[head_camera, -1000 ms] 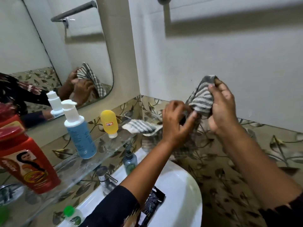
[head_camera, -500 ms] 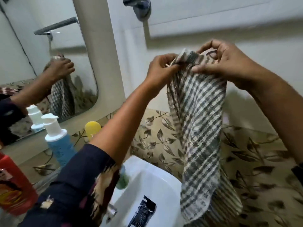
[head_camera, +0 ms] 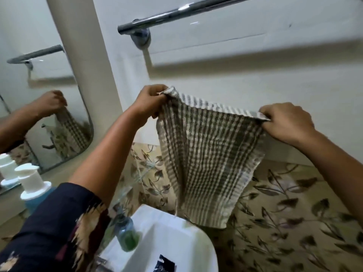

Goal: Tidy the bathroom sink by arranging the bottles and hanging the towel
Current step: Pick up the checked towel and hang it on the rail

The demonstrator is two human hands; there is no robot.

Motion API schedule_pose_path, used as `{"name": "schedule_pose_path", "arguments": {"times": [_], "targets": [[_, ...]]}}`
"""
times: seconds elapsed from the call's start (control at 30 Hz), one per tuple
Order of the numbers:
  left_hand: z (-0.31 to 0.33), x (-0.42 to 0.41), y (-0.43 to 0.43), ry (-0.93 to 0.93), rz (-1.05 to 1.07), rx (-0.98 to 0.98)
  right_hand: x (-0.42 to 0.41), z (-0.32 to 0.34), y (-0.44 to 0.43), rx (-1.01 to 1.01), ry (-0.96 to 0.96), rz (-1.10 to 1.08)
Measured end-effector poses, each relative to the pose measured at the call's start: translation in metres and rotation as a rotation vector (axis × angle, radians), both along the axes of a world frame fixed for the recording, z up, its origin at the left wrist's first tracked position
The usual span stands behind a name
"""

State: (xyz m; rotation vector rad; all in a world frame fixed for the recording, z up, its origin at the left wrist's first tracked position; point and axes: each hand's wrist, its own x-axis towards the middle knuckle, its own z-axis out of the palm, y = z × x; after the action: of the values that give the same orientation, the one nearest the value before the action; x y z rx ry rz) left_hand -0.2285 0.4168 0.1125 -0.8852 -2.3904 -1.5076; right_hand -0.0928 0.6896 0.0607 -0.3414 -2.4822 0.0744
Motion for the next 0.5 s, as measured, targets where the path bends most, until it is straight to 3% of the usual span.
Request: {"name": "schedule_pose_path", "arguments": {"times": [0.07, 0.13, 0.2, 0.3, 0.4, 0.5], "targets": [[-0.004, -0.001, 0.0, -0.148, -0.084, 0.149, -0.001, 0.005, -0.005, -0.11, 0.149, 0.012], [-0.006, 0.001, 0.006, -0.183, -0.141, 0.339, -0.001, 0.011, -0.012, -0.422, 0.309, 0.129], [-0.009, 0.002, 0.015, -0.051, -0.12, 0.437, -0.003, 0.02, -0.021, -0.894, 0.462, 0.307], [-0.013, 0.006, 0.024, 0.371, 0.052, 0.351, -0.005, 0.036, -0.037, -1.466, 0.576, 0.526], [-0.013, 0.014, 0.032, 0.794, 0.106, 0.2, -0.003, 0.048, -0.05, -1.581, 0.67, 0.72], [-0.005, 0.017, 0.035, 1.016, 0.098, 0.162, -0.002, 0.058, -0.058, -1.342, 0.854, 0.811]]}}
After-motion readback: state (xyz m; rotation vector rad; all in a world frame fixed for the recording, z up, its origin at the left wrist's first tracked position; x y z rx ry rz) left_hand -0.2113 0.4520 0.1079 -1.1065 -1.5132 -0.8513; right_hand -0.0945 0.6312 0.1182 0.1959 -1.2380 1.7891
